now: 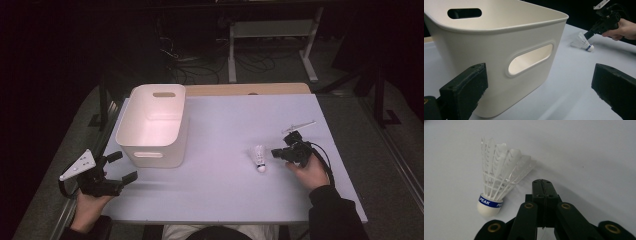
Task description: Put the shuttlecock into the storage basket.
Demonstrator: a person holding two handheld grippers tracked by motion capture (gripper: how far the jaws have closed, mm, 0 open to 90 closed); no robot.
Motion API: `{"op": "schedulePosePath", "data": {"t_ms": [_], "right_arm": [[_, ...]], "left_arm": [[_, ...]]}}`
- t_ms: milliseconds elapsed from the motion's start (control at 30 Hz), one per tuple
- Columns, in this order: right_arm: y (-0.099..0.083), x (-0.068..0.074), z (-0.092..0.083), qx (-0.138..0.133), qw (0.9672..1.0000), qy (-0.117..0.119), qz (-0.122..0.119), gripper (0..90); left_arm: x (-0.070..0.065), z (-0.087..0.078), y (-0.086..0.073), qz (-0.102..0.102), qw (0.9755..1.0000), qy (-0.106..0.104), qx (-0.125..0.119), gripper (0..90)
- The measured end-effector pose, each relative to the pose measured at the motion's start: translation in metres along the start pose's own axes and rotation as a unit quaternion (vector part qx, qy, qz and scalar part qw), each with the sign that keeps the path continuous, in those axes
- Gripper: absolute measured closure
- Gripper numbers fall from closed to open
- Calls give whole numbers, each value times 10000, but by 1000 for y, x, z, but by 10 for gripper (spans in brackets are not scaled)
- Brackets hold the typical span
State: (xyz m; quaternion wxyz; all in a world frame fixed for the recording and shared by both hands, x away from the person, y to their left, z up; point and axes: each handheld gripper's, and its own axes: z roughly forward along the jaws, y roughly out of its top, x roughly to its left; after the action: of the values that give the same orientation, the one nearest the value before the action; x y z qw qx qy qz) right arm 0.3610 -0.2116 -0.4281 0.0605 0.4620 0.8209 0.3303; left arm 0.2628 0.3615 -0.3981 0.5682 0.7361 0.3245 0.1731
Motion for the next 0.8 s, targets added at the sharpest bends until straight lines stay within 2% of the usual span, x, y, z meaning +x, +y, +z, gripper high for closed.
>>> {"op": "schedulePosePath", "data": {"t_ms": [500, 800], "right_arm": [[5, 15, 4, -35, 9995, 224, -222, 890], [6, 19, 9, 34, 9994, 232, -264, 890]], "left_arm": [[0, 0, 0, -3, 10000, -6, 0, 4], [0, 0, 0, 2, 10000, -9, 1, 4]]}}
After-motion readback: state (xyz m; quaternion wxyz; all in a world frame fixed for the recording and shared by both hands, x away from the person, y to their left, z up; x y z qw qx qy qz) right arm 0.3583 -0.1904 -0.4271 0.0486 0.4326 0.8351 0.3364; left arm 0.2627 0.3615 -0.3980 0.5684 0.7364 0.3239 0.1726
